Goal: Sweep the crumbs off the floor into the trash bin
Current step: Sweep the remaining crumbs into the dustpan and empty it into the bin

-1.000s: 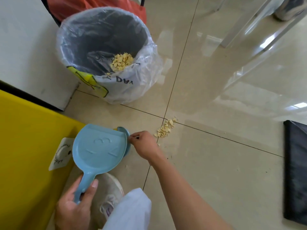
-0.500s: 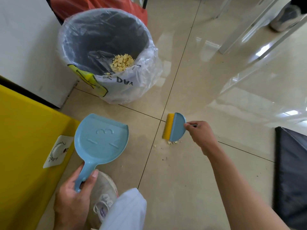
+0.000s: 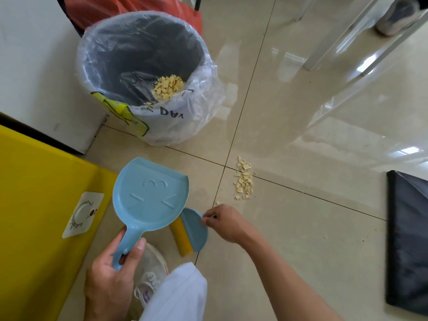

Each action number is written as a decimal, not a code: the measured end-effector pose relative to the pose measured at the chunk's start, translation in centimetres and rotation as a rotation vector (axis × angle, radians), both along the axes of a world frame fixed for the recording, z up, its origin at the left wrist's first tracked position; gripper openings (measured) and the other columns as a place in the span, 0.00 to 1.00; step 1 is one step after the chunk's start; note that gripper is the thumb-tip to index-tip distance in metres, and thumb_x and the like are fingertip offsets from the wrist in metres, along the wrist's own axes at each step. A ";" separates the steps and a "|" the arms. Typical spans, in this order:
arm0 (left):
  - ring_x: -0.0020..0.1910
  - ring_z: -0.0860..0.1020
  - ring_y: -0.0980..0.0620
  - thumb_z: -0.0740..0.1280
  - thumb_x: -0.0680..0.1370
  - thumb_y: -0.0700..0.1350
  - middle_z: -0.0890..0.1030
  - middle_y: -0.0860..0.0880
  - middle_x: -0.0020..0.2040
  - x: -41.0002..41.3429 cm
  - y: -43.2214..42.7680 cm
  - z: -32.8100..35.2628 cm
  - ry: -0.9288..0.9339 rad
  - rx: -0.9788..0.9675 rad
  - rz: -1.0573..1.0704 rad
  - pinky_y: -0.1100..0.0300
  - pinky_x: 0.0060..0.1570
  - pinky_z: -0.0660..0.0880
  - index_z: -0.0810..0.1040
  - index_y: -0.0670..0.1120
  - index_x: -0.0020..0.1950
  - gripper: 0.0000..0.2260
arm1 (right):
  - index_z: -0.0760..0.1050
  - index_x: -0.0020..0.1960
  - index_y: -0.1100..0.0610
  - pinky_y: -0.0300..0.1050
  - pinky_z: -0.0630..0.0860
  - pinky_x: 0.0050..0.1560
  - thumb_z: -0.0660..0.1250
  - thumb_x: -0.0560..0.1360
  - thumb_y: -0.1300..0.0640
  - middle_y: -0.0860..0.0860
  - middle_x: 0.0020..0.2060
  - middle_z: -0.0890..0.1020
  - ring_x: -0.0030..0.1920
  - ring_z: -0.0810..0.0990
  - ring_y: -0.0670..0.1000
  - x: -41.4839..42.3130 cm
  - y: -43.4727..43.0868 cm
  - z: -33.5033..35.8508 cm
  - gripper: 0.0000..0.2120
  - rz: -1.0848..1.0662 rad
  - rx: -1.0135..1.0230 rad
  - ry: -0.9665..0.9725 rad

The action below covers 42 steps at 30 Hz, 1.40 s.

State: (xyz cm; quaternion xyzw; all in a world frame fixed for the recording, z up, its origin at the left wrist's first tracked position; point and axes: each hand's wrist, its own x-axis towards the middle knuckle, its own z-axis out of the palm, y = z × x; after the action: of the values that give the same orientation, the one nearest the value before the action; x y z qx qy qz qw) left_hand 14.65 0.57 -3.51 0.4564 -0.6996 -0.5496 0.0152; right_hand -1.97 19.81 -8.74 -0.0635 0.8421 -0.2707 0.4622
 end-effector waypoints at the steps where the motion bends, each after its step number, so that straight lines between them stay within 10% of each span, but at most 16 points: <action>1: 0.48 0.82 0.66 0.74 0.74 0.51 0.84 0.70 0.45 0.0 0.2 -0.1 -0.006 -0.003 -0.014 0.77 0.35 0.76 0.83 0.55 0.62 0.16 | 0.84 0.57 0.53 0.48 0.79 0.51 0.65 0.80 0.51 0.51 0.51 0.86 0.50 0.82 0.51 -0.7 1.0 0.2 0.12 -0.042 0.014 0.027; 5: 0.42 0.79 0.75 0.74 0.76 0.47 0.82 0.73 0.44 -0.2 1.0 0.0 -0.029 0.029 -0.050 0.78 0.34 0.75 0.84 0.53 0.63 0.15 | 0.85 0.55 0.51 0.45 0.77 0.45 0.66 0.79 0.50 0.51 0.49 0.85 0.47 0.82 0.50 -4.8 5.3 1.2 0.11 -0.161 0.110 0.157; 11: 0.54 0.80 0.47 0.77 0.72 0.47 0.84 0.52 0.51 -0.8 0.5 0.1 -0.018 0.153 -0.116 0.86 0.37 0.69 0.76 0.51 0.68 0.26 | 0.86 0.55 0.54 0.45 0.75 0.43 0.68 0.79 0.52 0.52 0.49 0.86 0.49 0.82 0.53 -8.4 10.8 2.6 0.10 -0.260 0.167 0.195; 15: 0.45 0.81 0.61 0.75 0.75 0.38 0.85 0.45 0.54 -0.4 0.2 -0.5 -0.100 0.129 -0.095 0.88 0.36 0.67 0.80 0.45 0.67 0.20 | 0.86 0.52 0.52 0.38 0.70 0.34 0.69 0.78 0.52 0.39 0.28 0.80 0.30 0.77 0.40 -8.9 13.8 4.1 0.08 -0.365 0.101 0.169; 17: 0.42 0.79 0.69 0.76 0.74 0.39 0.85 0.59 0.45 -0.4 0.6 -0.2 -0.094 0.107 -0.074 0.85 0.35 0.71 0.83 0.48 0.64 0.18 | 0.87 0.49 0.50 0.40 0.64 0.30 0.70 0.77 0.52 0.42 0.21 0.72 0.25 0.67 0.45 -8.9 14.5 5.1 0.07 -0.413 0.025 0.131; 21: 0.41 0.79 0.78 0.75 0.75 0.43 0.82 0.75 0.40 -0.8 1.1 0.7 -0.068 0.161 -0.069 0.83 0.35 0.73 0.84 0.57 0.58 0.14 | 0.86 0.52 0.45 0.41 0.75 0.34 0.69 0.78 0.49 0.40 0.32 0.84 0.31 0.79 0.42 -10.6 13.2 7.9 0.08 -0.324 0.021 0.361; 27: 0.39 0.80 0.75 0.74 0.76 0.41 0.85 0.70 0.42 -1.4 1.4 1.5 -0.005 0.203 -0.119 0.82 0.34 0.73 0.82 0.62 0.51 0.14 | 0.80 0.62 0.48 0.51 0.77 0.43 0.61 0.81 0.51 0.55 0.45 0.83 0.45 0.82 0.61 -12.9 8.9 6.6 0.13 0.032 0.246 0.861; 33: 0.42 0.83 0.54 0.75 0.74 0.48 0.87 0.60 0.40 -1.3 1.5 1.5 -0.039 0.225 -0.071 0.57 0.41 0.76 0.84 0.66 0.50 0.12 | 0.69 0.67 0.54 0.49 0.71 0.35 0.56 0.81 0.58 0.55 0.47 0.80 0.43 0.81 0.61 -6.0 8.2 0.8 0.15 0.296 0.363 0.731; 37: 0.25 0.74 0.61 0.74 0.76 0.48 0.79 0.57 0.26 -1.9 1.5 2.1 -0.011 0.241 -0.149 0.58 0.34 0.70 0.83 0.72 0.48 0.15 | 0.69 0.70 0.53 0.47 0.64 0.32 0.57 0.80 0.59 0.52 0.40 0.78 0.36 0.76 0.57 -0.1 9.8 0.5 0.19 0.265 0.365 0.712; 42: 0.33 0.82 0.66 0.74 0.75 0.48 0.85 0.64 0.36 -2.9 2.1 2.5 -0.030 0.245 -0.182 0.58 0.38 0.75 0.79 0.78 0.43 0.20 | 0.69 0.72 0.52 0.50 0.69 0.37 0.57 0.81 0.58 0.52 0.44 0.79 0.42 0.79 0.59 4.5 11.2 2.4 0.19 0.234 0.338 0.594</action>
State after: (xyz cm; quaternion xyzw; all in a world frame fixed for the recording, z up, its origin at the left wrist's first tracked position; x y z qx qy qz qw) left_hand 11.77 2.65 -1.02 0.3976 -0.6660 -0.6231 -0.1007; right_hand 2.53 31.02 -6.34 -0.1580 0.9595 -0.0429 0.2291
